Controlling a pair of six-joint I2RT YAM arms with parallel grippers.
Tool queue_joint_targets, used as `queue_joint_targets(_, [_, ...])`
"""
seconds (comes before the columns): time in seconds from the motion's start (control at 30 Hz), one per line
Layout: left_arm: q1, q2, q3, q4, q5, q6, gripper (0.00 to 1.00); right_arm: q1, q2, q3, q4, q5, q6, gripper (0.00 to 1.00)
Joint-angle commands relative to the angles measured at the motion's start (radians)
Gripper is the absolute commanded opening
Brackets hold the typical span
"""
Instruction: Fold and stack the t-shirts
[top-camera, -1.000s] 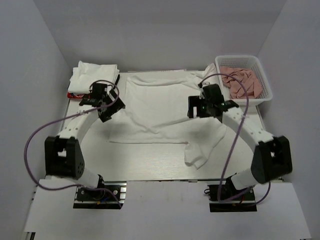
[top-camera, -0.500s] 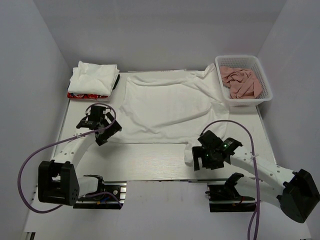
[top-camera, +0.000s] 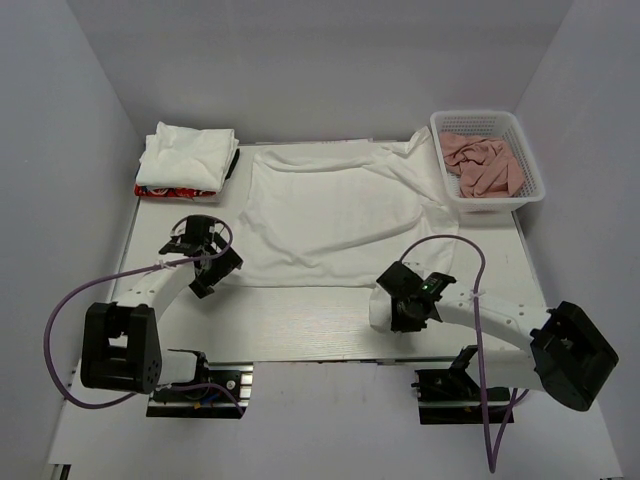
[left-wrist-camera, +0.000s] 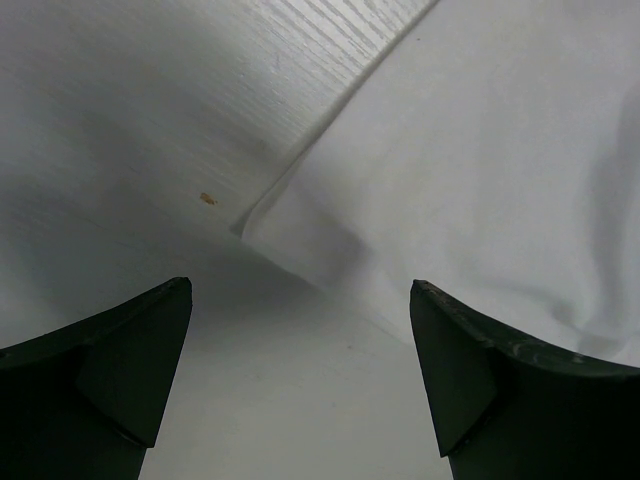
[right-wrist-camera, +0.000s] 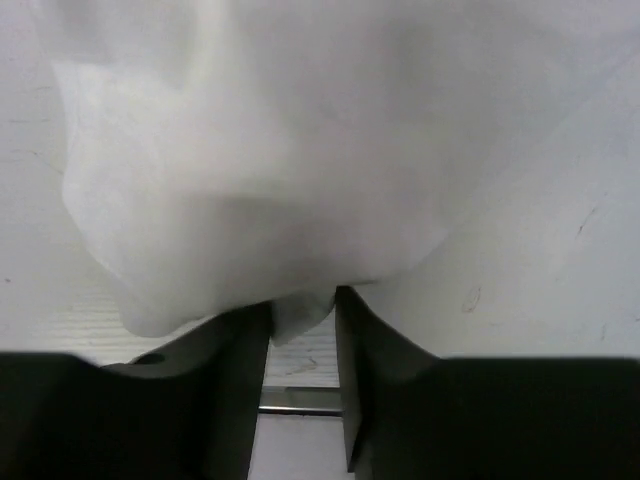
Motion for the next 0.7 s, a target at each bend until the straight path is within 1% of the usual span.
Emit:
queue_joint_targets(0.0, [0.010, 0.001, 0.000, 0.017, -0.025, -0.020, 1.00, 0.000, 0.012, -0.010, -0.016, 0.074, 0.079, 0.23])
queue_joint_targets(0.03, [0.010, 0.001, 0.000, 0.017, -0.040, -0.020, 1.00, -0.001, 0.012, -0.012, -0.042, 0.089, 0.111, 0.08])
queue_joint_targets(0.07, [0.010, 0.001, 0.000, 0.017, -0.050, -0.032, 1.00, -0.001, 0.001, -0.010, -0.143, 0.109, 0.123, 0.00])
queue_joint_targets(0.1, [0.019, 0.001, 0.000, 0.007, -0.050, -0.032, 1.00, -0.001, -0.015, 0.000, -0.174, 0.123, 0.154, 0.00])
queue_joint_targets(0.13, [0.019, 0.001, 0.000, 0.007, -0.062, -0.042, 1.00, 0.000, -0.031, 0.005, -0.197, 0.117, 0.148, 0.00])
queue_joint_targets(0.17, [0.019, -0.009, 0.000, -0.002, -0.062, -0.042, 1.00, 0.000, -0.080, 0.017, -0.220, 0.079, 0.157, 0.00])
queue_joint_targets(0.27, [0.028, -0.009, -0.011, 0.008, -0.062, -0.051, 1.00, -0.001, -0.126, 0.045, -0.261, 0.068, 0.195, 0.00])
queue_joint_targets(0.37, [0.028, 0.001, -0.011, 0.017, -0.071, -0.051, 1.00, -0.001, -0.135, 0.066, -0.306, 0.065, 0.211, 0.00])
queue_joint_targets(0.47, [0.038, 0.047, -0.011, 0.030, -0.071, -0.051, 1.00, -0.006, -0.138, 0.079, -0.340, 0.086, 0.216, 0.00])
queue_joint_targets(0.6, [0.038, 0.101, -0.011, 0.072, -0.048, -0.051, 0.91, -0.012, -0.126, 0.085, -0.345, 0.103, 0.211, 0.00])
queue_joint_targets(0.63, [0.038, 0.113, -0.011, 0.083, -0.035, -0.051, 0.83, -0.016, -0.111, 0.086, -0.334, 0.102, 0.196, 0.00])
queue_joint_targets(0.67, [0.038, 0.124, -0.011, 0.093, -0.024, -0.051, 0.77, -0.018, -0.102, 0.090, -0.329, 0.102, 0.194, 0.00])
